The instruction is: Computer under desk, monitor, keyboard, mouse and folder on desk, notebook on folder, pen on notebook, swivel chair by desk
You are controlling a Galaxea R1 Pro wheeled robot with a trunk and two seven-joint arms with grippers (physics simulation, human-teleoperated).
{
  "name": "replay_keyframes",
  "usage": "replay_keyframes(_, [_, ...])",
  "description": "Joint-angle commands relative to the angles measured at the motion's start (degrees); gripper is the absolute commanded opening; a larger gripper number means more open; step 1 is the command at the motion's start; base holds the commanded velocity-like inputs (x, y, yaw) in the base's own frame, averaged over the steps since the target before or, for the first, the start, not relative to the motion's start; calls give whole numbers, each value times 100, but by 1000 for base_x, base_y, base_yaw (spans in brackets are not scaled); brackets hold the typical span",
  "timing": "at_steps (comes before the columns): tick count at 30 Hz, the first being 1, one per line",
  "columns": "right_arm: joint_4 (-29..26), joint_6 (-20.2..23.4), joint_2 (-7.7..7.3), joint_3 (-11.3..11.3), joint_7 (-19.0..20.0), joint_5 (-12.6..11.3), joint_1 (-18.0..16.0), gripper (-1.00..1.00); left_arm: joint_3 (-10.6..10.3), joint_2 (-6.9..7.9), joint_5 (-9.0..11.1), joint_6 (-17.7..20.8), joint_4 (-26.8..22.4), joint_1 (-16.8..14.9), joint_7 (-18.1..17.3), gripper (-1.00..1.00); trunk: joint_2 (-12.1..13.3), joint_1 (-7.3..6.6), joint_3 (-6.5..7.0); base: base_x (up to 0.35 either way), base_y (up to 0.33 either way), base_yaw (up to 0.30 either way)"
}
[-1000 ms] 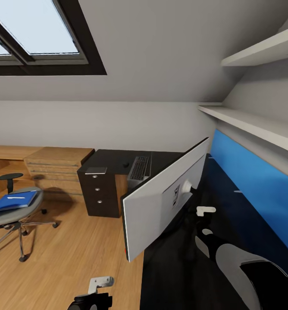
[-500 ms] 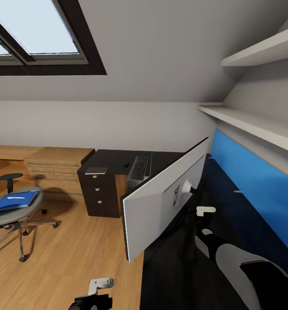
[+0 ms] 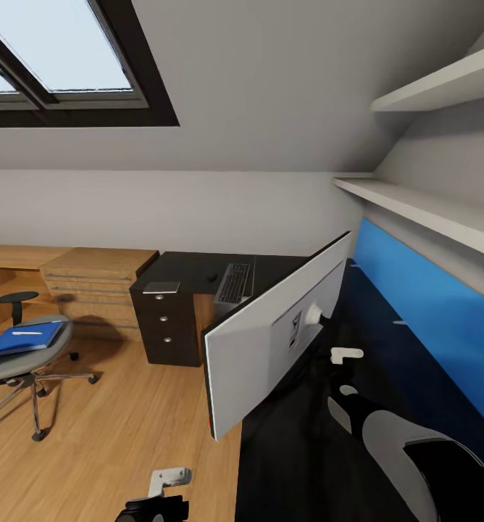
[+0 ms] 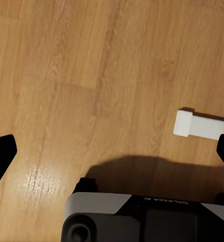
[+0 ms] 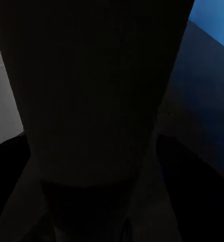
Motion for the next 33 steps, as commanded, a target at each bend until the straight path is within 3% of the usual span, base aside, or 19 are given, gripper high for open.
replay_keyframes(1, [5, -7, 0, 123, 2, -19, -5, -100, -10, 1, 61, 13, -4, -4, 55, 100, -6, 1, -8, 0, 0, 0])
replay_keyframes(33, [7, -26, 0, 136, 11, -12, -5, -100, 51, 36, 53, 13, -6, -2, 63, 100, -6, 1, -1, 0, 0, -21])
